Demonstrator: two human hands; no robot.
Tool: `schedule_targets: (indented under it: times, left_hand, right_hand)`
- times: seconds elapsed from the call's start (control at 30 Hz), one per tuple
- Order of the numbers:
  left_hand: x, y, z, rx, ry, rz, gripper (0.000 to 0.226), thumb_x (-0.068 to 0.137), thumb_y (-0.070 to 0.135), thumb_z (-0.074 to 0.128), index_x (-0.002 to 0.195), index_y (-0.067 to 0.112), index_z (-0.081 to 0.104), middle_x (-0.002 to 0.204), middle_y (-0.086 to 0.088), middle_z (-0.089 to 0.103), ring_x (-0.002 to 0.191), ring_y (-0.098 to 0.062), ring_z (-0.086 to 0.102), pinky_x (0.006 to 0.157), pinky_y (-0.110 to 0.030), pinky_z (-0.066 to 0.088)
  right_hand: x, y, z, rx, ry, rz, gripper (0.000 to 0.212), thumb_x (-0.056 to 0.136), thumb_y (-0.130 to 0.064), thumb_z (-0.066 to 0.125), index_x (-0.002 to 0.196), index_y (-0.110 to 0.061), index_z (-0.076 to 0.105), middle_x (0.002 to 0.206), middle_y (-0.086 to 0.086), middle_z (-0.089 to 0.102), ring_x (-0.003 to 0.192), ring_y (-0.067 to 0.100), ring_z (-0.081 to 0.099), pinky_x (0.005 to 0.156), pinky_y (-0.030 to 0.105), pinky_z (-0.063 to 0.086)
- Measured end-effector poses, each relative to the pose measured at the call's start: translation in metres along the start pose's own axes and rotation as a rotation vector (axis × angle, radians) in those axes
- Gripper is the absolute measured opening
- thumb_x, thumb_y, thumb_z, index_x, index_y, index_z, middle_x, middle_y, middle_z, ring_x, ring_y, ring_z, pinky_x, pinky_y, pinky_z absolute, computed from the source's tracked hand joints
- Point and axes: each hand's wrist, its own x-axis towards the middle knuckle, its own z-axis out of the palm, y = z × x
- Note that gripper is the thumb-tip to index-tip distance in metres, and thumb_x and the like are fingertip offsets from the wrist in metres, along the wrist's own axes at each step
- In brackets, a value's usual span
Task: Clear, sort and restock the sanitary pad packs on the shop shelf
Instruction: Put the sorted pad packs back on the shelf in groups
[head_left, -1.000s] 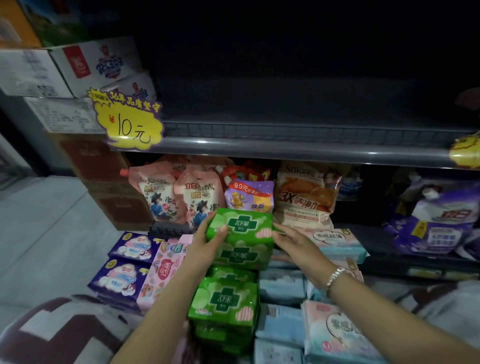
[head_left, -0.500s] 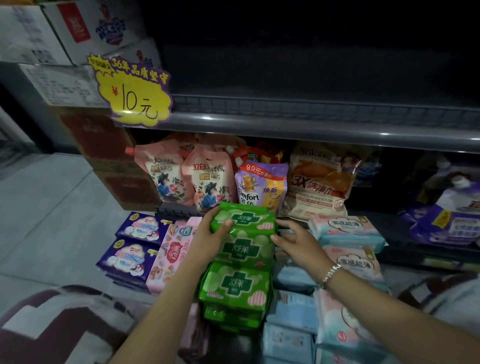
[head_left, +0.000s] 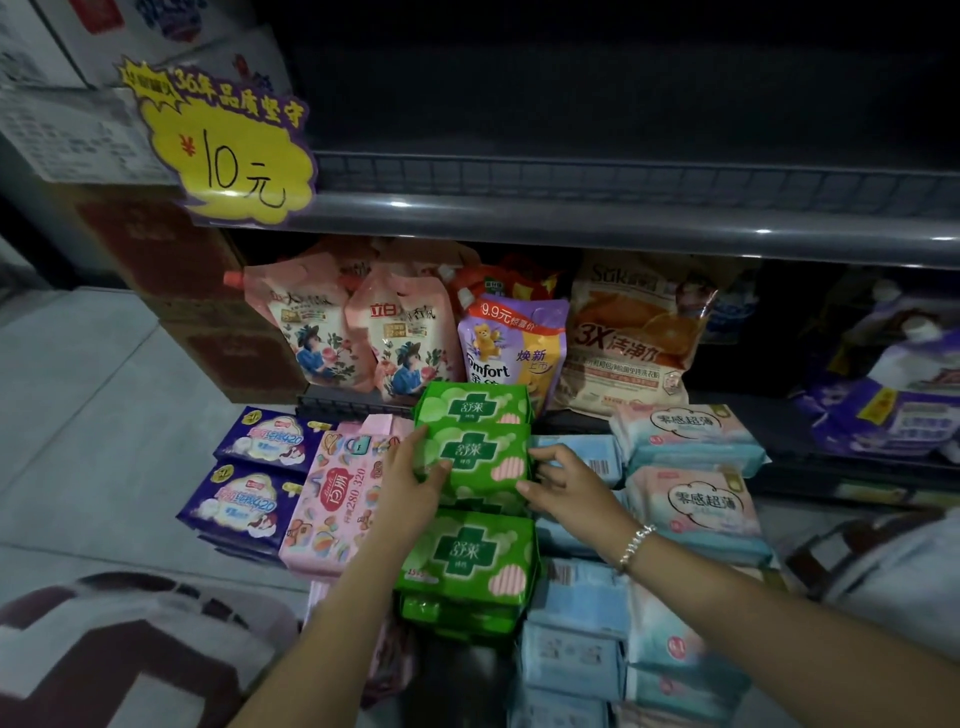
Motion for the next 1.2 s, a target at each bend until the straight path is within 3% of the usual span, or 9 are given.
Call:
schedule_targets:
  times: [0.13,0.27,0.37,0.53,0.63,0.8,0.97,1.1,1.2]
  left_hand:
    - [0.005,0.003,-0.006,0.028,0.043,0.039,0.051,0.094,0.022,0.06,0.142,0.023,0.042,0.137,-0.001,0.037,0.105,-0.025,0.057,0.093,-0.044,0.05]
    - [0.0,0.002,0.0,0.125,-0.021,-0.008,0.054,0.094,0.024,0.058,0.145,0.023,0.037,0.15,-0.003,0.032,0.114,-0.021,0.053,0.104,-0.048,0.043]
    - [-0.003,-0.002,0.008,0.234,-0.046,-0.021,0.057,0.095,0.026,0.058,0.146,0.019,0.035,0.154,-0.009,0.024,0.139,-0.032,0.031,0.113,-0.05,0.027]
    - [-0.004,-0.004,0.011,0.328,-0.03,0.047,0.062,0.095,0.033,0.057,0.148,0.012,0.032,0.153,-0.015,0.022,0.142,-0.032,0.021,0.115,-0.043,0.023]
    - [-0.011,-0.003,0.013,0.374,-0.052,0.098,0.062,0.096,0.036,0.054,0.148,0.012,0.032,0.154,-0.016,0.019,0.144,-0.03,0.016,0.116,-0.043,0.019]
    - [-0.006,0.01,-0.011,0.277,0.044,0.121,0.054,0.096,0.03,0.055,0.143,0.009,0.04,0.148,-0.014,0.031,0.135,-0.033,0.034,0.11,-0.049,0.034]
    - [0.015,0.016,-0.068,0.262,0.193,0.074,0.042,0.097,0.022,0.053,0.135,0.006,0.049,0.139,-0.018,0.04,0.127,-0.034,0.04,0.103,-0.039,0.034]
    - [0.039,0.013,-0.124,0.317,0.156,0.026,0.042,0.099,0.028,0.05,0.136,0.01,0.047,0.135,-0.016,0.042,0.118,-0.03,0.047,0.095,-0.031,0.036]
    - [0.066,0.003,-0.161,0.336,0.113,-0.027,0.042,0.099,0.03,0.049,0.137,0.012,0.046,0.134,-0.017,0.042,0.117,-0.029,0.049,0.098,-0.034,0.038]
  right_hand:
    - [0.005,0.004,0.003,0.024,-0.03,0.028,0.027,0.092,-0.006,0.061,0.111,-0.014,0.044,0.11,-0.005,0.059,0.107,0.012,0.058,0.081,0.022,0.055]
    - [0.007,0.012,0.002,-0.014,-0.048,0.069,0.028,0.09,-0.012,0.065,0.111,-0.018,0.047,0.137,0.012,0.054,0.124,0.023,0.054,0.102,0.041,0.048]
    - [0.007,0.013,0.001,-0.072,-0.082,0.087,0.043,0.091,-0.014,0.064,0.13,-0.012,0.045,0.145,0.011,0.046,0.133,0.022,0.045,0.107,0.039,0.043]
    - [0.004,0.011,0.001,-0.158,-0.078,0.044,0.058,0.091,-0.022,0.064,0.143,-0.016,0.038,0.152,0.008,0.037,0.137,0.022,0.04,0.099,0.022,0.038]
    - [-0.003,0.01,0.003,-0.332,-0.047,-0.038,0.062,0.089,-0.036,0.064,0.144,-0.023,0.039,0.145,0.0,0.046,0.129,0.018,0.049,0.099,0.025,0.043]
    - [-0.002,-0.007,0.011,-0.615,0.007,-0.264,0.059,0.092,-0.043,0.059,0.145,-0.028,0.038,0.15,-0.004,0.042,0.133,0.014,0.044,0.105,0.031,0.041]
    - [0.021,-0.042,0.045,-0.66,-0.045,-0.372,0.058,0.095,-0.04,0.055,0.148,-0.028,0.034,0.156,-0.005,0.03,0.142,0.012,0.029,0.111,0.024,0.027]
    - [0.052,-0.072,0.09,-0.626,-0.084,-0.378,0.057,0.095,-0.039,0.056,0.147,-0.029,0.036,0.153,-0.005,0.036,0.137,0.013,0.039,0.108,0.028,0.035]
    - [0.082,-0.089,0.125,-0.609,-0.127,-0.359,0.055,0.095,-0.039,0.057,0.146,-0.032,0.038,0.148,-0.007,0.043,0.131,0.012,0.045,0.102,0.024,0.04]
